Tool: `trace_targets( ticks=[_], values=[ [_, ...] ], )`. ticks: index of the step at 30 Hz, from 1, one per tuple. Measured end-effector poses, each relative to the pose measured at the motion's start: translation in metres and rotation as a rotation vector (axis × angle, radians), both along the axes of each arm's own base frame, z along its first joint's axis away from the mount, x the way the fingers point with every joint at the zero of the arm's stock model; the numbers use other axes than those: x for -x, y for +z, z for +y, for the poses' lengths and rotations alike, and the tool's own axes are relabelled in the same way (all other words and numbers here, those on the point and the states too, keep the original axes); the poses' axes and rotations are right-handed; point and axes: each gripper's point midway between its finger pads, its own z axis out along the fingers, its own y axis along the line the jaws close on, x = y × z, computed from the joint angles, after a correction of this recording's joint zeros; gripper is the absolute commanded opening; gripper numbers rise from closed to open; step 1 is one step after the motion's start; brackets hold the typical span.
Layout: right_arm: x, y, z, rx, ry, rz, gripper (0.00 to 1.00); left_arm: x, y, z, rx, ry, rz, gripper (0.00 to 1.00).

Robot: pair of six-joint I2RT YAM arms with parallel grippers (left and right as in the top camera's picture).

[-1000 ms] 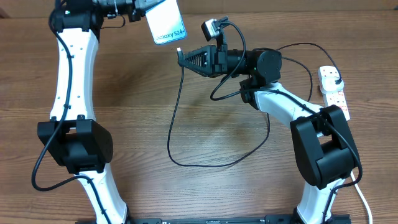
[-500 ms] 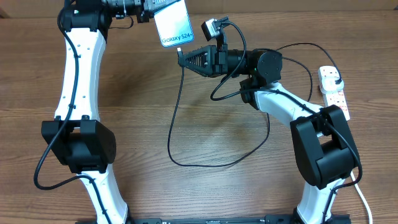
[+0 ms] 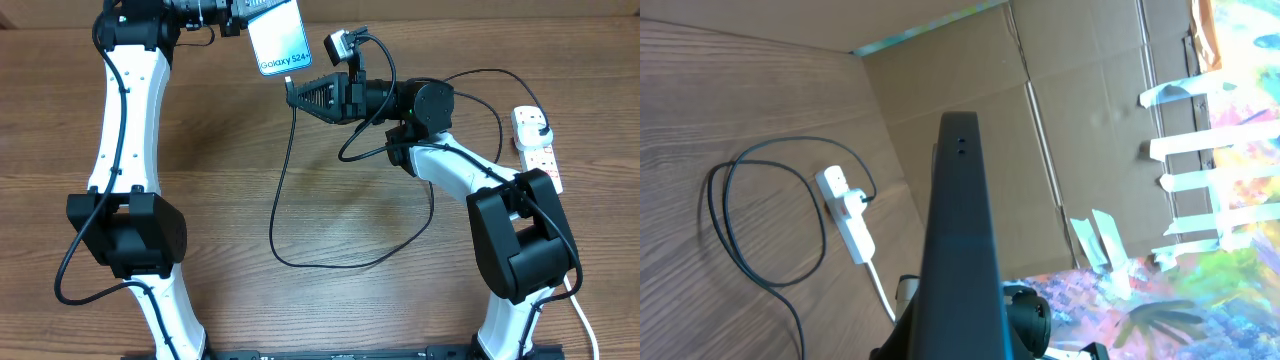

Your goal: Plug charger to phone and switch on socket

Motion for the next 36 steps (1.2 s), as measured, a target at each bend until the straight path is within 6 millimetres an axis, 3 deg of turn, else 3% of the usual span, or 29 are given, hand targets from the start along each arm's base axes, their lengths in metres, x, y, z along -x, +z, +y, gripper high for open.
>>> trace_targets(
  ticks=[36],
  values=[
    [-0.0025,-0.0036,0.001,0.009,-0.014,-0.028,0.04,0.0013,-0.0002,-0.0002,-0.002,-0.008,-0.018,0.04]
  ],
)
